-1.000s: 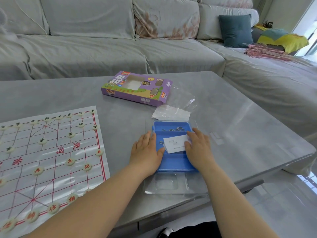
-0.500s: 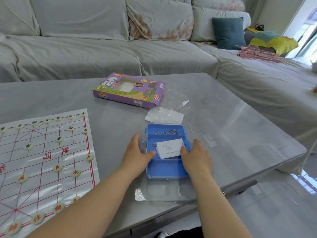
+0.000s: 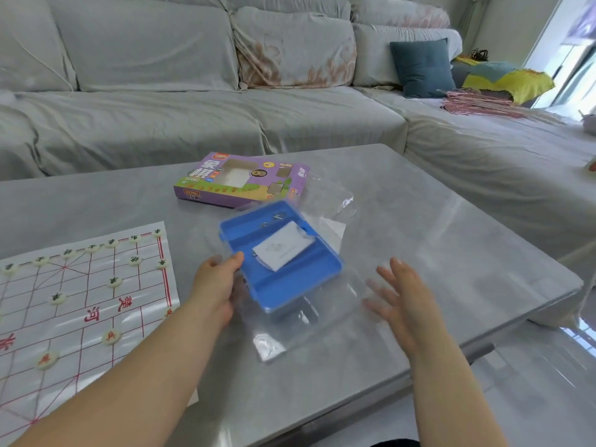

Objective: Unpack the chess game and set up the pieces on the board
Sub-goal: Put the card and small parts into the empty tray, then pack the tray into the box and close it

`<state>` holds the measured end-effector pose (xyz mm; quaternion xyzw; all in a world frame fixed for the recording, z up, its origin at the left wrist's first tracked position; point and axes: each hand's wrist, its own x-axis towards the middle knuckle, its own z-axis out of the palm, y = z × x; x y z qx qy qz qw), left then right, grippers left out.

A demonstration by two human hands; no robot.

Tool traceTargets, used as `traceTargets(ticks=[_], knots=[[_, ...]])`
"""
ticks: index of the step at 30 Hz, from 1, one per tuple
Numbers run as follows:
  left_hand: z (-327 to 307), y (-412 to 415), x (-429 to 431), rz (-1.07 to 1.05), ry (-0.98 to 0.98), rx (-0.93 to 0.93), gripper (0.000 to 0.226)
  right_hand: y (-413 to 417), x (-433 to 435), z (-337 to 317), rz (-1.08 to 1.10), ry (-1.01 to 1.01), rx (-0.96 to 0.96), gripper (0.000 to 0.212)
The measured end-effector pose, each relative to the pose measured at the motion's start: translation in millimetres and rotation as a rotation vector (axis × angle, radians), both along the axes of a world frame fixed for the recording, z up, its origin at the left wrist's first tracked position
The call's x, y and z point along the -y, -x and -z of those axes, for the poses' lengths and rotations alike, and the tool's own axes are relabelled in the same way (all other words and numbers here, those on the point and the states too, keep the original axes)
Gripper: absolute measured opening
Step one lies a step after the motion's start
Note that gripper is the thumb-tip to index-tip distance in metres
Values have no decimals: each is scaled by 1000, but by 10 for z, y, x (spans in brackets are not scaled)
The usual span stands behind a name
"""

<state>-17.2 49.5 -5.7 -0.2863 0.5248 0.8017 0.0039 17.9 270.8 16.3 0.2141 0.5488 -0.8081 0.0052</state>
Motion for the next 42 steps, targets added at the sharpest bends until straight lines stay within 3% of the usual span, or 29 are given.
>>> traceTargets(ticks=[3,6,7,10,14,16,19,22,24,25,27,28,31,33,35,38,42], knots=[[-63,91,4,-80,-115,-32,54,-141,216,102,-106,341,44,43],[-80,112,-118,-47,-162,-51,56,-92,515,219,-208,498,37,82],[-70,105,-167,-29,-160,-59,56,-51,563,233,-210,524,23,78],[-46,92,-256,24,-98,-87,56,106,545,222,-142,505,-1,34],[-109,125,-294,126,65,-71,46,274,400,259,-125,453,-63,33],[-166,176,-289,179,163,-27,22,333,288,284,-93,450,-54,16],[-169,377,-172,143,441,-18,32,368,72,281,-86,491,-91,8],[-146,633,-57,140,907,-69,33,422,-106,409,-52,475,-112,62],[-111,856,-59,228,1132,-141,29,436,-193,472,1,487,-115,73],[-97,976,-85,277,1225,-173,29,435,-223,472,20,506,-115,71],[-92,1194,-170,368,1387,-224,32,427,-302,480,19,516,-110,34],[-94,1300,-222,404,1454,-235,34,431,-343,471,43,530,-102,8],[-114,1589,-345,448,1609,-215,42,453,-431,518,93,515,-135,34],[-104,1741,-399,506,1722,-172,55,451,-463,491,101,524,-134,8],[-70,1848,-444,597,1780,-116,71,468,-499,497,69,518,-138,35],[27,1937,-517,683,1852,-57,87,493,-559,515,51,506,-121,31],[81,1944,-537,604,1955,-34,70,504,-578,499,63,501,-126,31]])
